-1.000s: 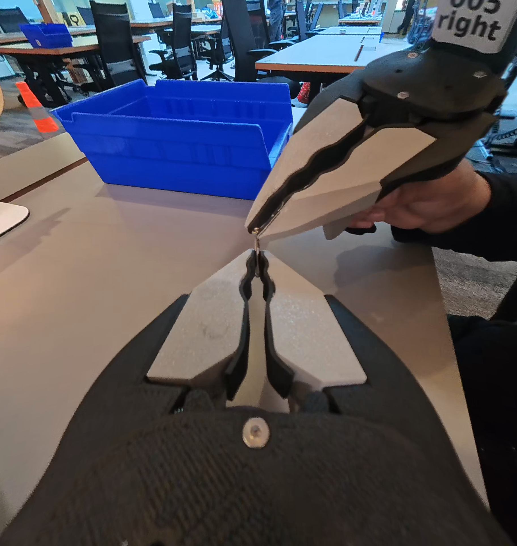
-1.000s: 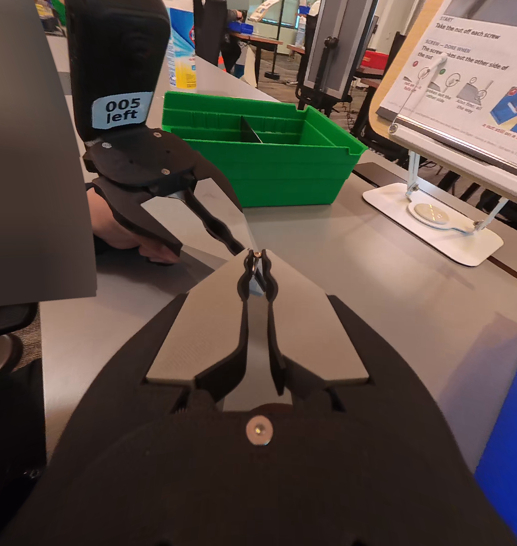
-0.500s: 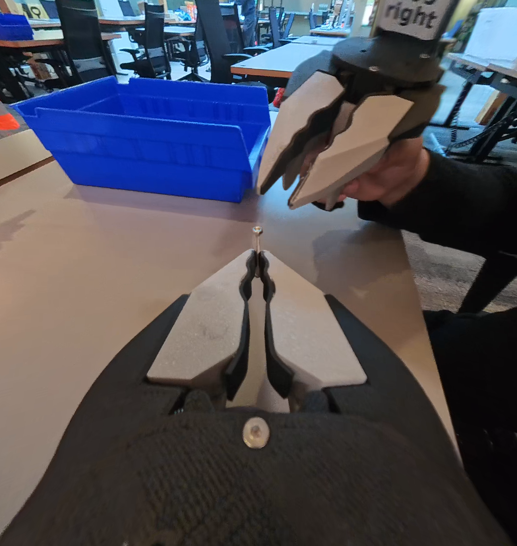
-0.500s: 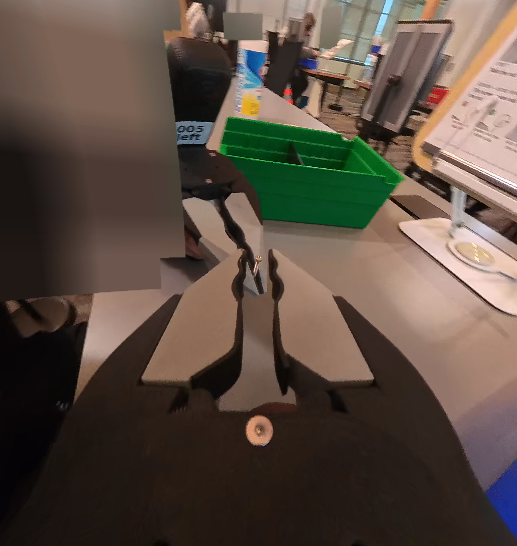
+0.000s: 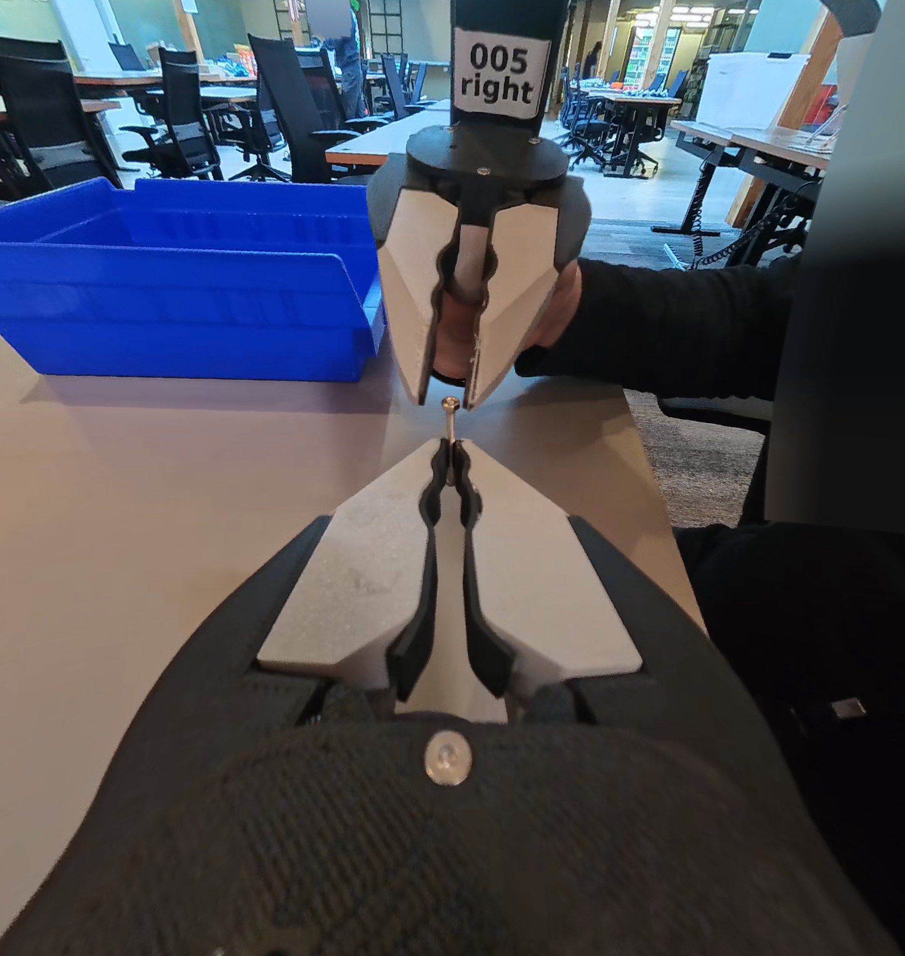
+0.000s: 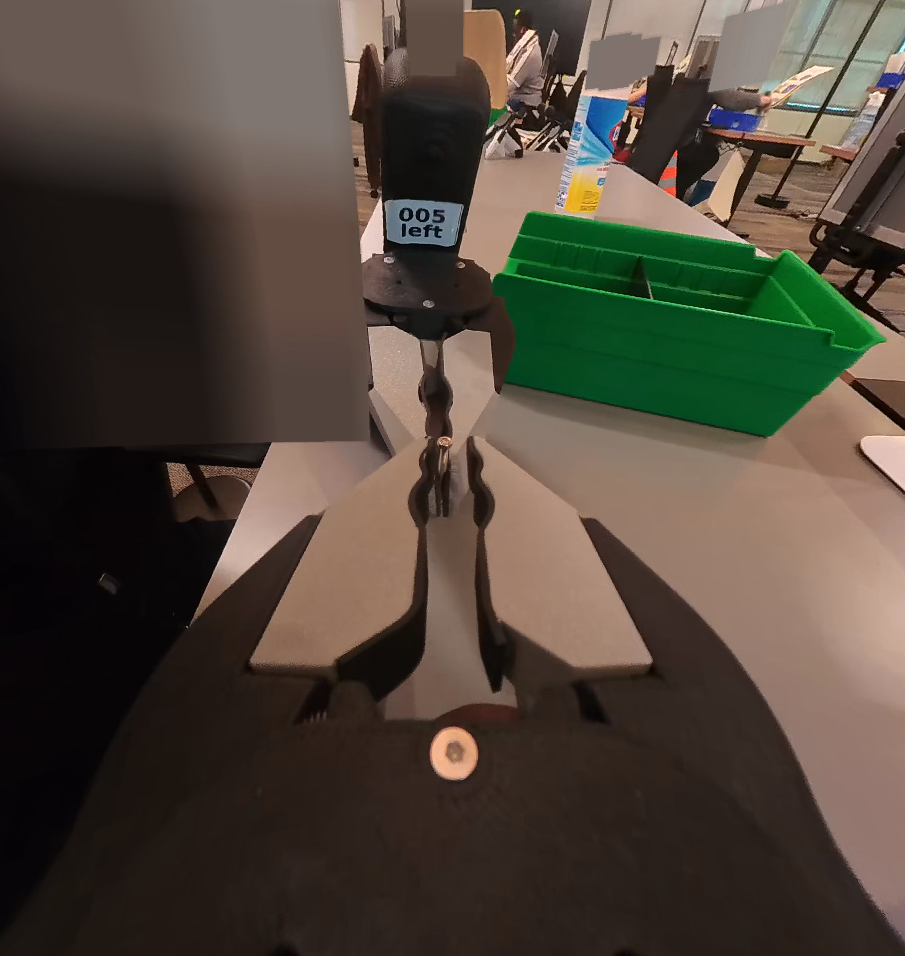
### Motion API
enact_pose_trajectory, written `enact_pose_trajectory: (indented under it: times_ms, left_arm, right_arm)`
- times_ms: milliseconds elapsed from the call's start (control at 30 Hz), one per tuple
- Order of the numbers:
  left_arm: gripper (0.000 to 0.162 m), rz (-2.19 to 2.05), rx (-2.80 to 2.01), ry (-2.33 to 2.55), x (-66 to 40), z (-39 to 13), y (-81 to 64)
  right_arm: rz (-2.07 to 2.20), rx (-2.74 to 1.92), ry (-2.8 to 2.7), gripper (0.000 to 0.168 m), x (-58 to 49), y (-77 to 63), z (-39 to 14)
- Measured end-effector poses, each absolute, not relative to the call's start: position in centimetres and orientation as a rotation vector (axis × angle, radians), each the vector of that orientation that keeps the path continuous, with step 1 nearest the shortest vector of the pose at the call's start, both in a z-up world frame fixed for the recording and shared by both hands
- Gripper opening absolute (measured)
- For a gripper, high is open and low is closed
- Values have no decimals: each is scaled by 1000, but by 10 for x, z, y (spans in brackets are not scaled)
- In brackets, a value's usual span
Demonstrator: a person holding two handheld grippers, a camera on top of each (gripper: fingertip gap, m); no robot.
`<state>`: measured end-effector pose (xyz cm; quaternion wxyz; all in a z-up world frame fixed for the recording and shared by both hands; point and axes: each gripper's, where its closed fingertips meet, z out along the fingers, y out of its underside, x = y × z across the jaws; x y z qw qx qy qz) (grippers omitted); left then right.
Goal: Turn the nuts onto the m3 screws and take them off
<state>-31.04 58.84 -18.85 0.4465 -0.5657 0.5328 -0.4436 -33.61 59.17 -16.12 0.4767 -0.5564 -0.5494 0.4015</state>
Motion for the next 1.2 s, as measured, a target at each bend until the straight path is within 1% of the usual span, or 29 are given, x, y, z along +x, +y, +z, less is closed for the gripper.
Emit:
enact_pose_trajectory:
  times_ms: [533,1200]
  left_arm:
    - [0,-1105,-1396,1331,-310,-188,585]
    - [0,-1065,-1396,1327,-310,-189,588]
  right_arm:
    - [990,-1341,-1359,4,-340,585,-161]
    - [955,-1374,-1313,3,-338,588,-164]
